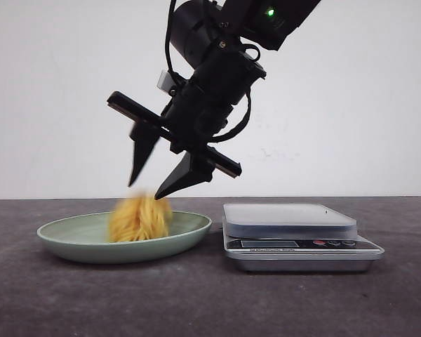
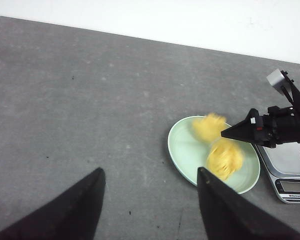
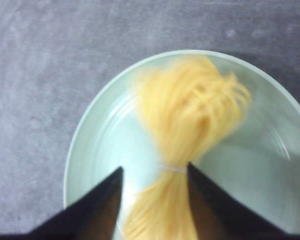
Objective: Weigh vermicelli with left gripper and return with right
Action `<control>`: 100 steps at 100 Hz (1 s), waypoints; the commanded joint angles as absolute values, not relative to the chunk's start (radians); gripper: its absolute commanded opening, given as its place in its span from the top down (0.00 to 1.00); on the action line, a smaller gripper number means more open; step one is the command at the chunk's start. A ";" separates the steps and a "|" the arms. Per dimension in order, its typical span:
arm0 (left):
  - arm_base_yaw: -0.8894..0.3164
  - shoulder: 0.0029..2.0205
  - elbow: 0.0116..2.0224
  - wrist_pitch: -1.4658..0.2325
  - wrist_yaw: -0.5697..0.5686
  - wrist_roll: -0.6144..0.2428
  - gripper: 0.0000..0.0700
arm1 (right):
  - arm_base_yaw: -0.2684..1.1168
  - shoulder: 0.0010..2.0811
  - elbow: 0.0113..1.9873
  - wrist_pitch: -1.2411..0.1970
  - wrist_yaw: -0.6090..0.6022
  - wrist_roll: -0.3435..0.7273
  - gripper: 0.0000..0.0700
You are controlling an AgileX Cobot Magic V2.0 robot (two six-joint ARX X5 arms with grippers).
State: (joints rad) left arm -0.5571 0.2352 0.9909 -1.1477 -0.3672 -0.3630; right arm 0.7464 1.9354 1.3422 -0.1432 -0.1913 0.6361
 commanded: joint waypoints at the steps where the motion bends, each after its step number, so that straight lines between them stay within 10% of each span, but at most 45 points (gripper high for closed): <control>1: -0.561 0.233 1.001 -1.138 -0.369 -0.367 0.50 | 0.757 1.944 1.370 -0.128 -0.194 0.636 0.54; 70: -0.561 0.233 1.001 -1.129 -0.369 -0.352 0.50 | 0.707 1.090 1.371 -0.451 0.242 0.092 0.54; 100: -0.561 0.233 1.001 -1.114 -0.369 -0.351 0.50 | 0.720 0.723 1.362 -0.813 0.402 0.063 0.54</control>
